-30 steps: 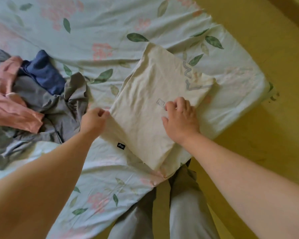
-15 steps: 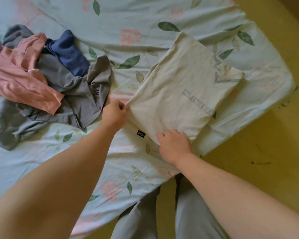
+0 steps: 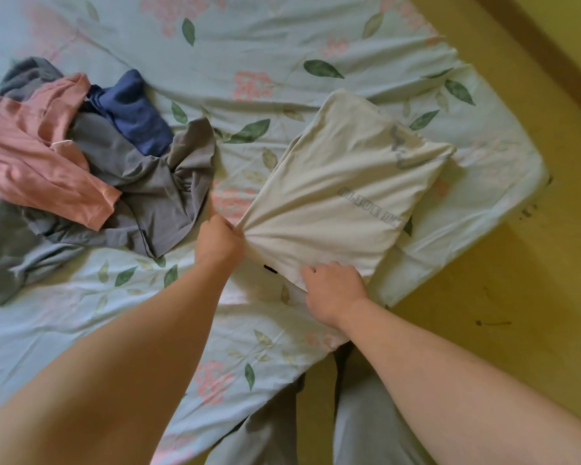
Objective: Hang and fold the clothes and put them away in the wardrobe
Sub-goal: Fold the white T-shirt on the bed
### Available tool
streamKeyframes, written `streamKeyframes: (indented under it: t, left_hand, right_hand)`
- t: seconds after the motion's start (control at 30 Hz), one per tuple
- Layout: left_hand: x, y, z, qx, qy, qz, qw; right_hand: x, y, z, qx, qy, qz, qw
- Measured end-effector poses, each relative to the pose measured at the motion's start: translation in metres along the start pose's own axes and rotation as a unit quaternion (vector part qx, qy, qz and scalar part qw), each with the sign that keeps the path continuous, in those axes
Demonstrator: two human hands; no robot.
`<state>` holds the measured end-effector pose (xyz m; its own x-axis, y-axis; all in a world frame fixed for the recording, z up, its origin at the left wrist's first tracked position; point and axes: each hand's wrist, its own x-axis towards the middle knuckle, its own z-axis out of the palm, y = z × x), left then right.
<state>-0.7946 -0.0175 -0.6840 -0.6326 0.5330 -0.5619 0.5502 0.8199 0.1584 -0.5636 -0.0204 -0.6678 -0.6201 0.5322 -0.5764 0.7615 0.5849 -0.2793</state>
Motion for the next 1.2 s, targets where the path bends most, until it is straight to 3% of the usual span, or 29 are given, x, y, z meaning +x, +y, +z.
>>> streamKeyframes:
  t: [0.1, 0.2, 0.33, 0.4, 0.5, 0.63, 0.73, 0.83, 1.0, 1.1, 1.2]
  left_hand:
    - [0.0, 0.023, -0.006, 0.032, 0.036, 0.021, 0.999]
    - [0.006, 0.069, -0.012, 0.031, 0.052, 0.11, 0.992]
    - [0.027, 0.15, -0.015, 0.037, 0.048, 0.216, 0.975]
    - [0.037, 0.19, -0.016, 0.081, 0.062, 0.292, 0.951]
    - [0.047, 0.248, -0.016, 0.152, 0.069, 0.395, 0.903]
    - [0.057, 0.302, -0.012, 0.269, 0.01, 0.458, 0.847]
    - [0.067, 0.321, -0.013, 0.361, -0.01, 0.459, 0.812]
    - [0.074, 0.333, -0.019, 0.407, -0.031, 0.474, 0.781]
    - [0.075, 0.344, -0.028, 0.474, -0.074, 0.466, 0.744]
    - [0.075, 0.346, -0.03, 0.49, -0.061, 0.459, 0.739]
    - [0.081, 0.345, -0.032, 0.45, -0.06, 0.462, 0.762]
  right_hand:
    - [0.001, 0.011, -0.008, 0.09, 0.019, 0.019, 0.996]
    - [0.008, 0.038, -0.024, 0.16, 0.077, 0.098, 0.979]
    - [0.022, 0.102, -0.053, 0.279, 0.211, 0.272, 0.897]
    - [0.028, 0.139, -0.066, 0.274, 0.268, 0.343, 0.858]
    - [0.035, 0.19, -0.083, 0.21, 0.297, 0.402, 0.84]
    - [0.046, 0.236, -0.095, 0.309, 0.225, 0.356, 0.853]
    - [0.049, 0.253, -0.099, 0.346, 0.192, 0.281, 0.875]
    - [0.047, 0.267, -0.105, 0.4, 0.162, 0.25, 0.867]
    - [0.042, 0.29, -0.124, 0.435, 0.03, 0.209, 0.876]
    - [0.043, 0.301, -0.134, 0.389, -0.009, 0.177, 0.904]
    - [0.046, 0.308, -0.136, 0.397, -0.014, 0.15, 0.905]
